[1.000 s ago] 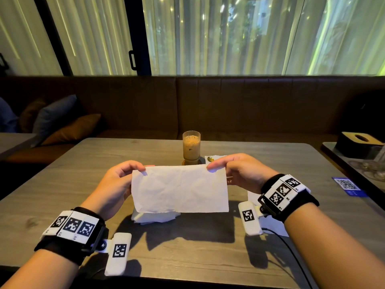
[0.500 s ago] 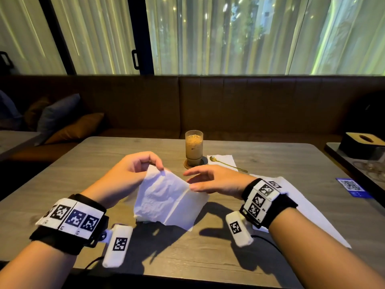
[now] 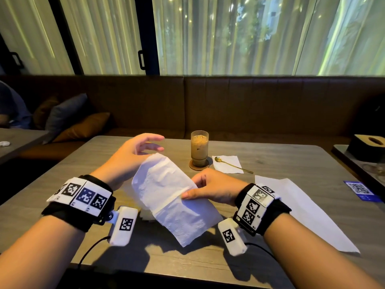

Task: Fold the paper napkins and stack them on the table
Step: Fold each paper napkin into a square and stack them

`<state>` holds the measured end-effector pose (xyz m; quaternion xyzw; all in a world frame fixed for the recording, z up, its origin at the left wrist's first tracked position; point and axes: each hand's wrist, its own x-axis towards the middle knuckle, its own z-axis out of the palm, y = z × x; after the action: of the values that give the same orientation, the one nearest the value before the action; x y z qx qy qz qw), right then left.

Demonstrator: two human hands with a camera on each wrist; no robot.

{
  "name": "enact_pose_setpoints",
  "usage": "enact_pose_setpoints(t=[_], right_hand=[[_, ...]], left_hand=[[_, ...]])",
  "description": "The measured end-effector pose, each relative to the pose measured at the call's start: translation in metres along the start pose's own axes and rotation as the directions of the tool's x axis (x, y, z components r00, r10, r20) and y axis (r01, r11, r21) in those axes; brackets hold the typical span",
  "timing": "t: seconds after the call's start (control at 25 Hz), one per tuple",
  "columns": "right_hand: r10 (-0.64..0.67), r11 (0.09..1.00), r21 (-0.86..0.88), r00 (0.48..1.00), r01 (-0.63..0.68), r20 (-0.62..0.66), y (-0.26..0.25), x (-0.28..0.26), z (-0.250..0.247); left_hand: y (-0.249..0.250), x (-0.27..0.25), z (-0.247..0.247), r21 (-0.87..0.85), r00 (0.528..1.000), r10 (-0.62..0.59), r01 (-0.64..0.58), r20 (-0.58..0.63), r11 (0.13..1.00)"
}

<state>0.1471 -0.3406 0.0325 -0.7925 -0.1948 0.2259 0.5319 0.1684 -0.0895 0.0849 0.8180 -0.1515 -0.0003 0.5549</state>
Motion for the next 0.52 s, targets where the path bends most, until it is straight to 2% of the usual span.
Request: enact_pose_setpoints(t=[0.08,0.12,0.2,0.28,0.32,0.36,0.44,0.52], right_hand=[[-0.005,1.000,0.022,0.999,0.006,-0.043,0.000,-0.002,0.000],[-0.002,1.000,0.030,0.997,0.004,-0.074,0.000,-0.003,-0.002],[0.012,0.999,0.041,0.989,-0.006,-0.147,-0.001,-0.003,-0.004],[0.029,0.998,0.054,0.977,-0.018,-0.213,0.000,-0.002,-0.005],[0.029,0.998,0.065,0.970,-0.013,-0.241,0.001,-0.001,-0.005],[0.029,0.997,0.075,0.964,-0.009,-0.265,0.001,0.001,-0.004],[0.022,0.995,0.099,0.958,0.007,-0.285,0.003,0.004,-0.002],[-0.008,0.993,0.116,0.966,0.039,-0.257,0.003,0.006,0.002]], left_hand=[[-0.008,0.003,0.000,0.050,0.971,0.083,-0.073,-0.226,0.996],[-0.010,0.004,0.000,0.066,0.945,0.140,-0.126,-0.297,0.990],[-0.010,-0.001,0.000,0.147,0.908,0.276,-0.240,-0.317,0.960],[-0.005,-0.012,0.006,0.275,0.899,0.385,-0.325,-0.207,0.905],[-0.001,-0.019,0.011,0.355,0.911,0.397,-0.337,-0.112,0.872],[0.000,-0.024,0.016,0.429,0.930,0.369,-0.328,-0.012,0.842],[0.000,-0.031,0.029,0.526,0.962,0.223,-0.274,0.158,0.805],[-0.011,-0.034,0.041,0.494,0.955,0.091,-0.227,0.283,0.840]])
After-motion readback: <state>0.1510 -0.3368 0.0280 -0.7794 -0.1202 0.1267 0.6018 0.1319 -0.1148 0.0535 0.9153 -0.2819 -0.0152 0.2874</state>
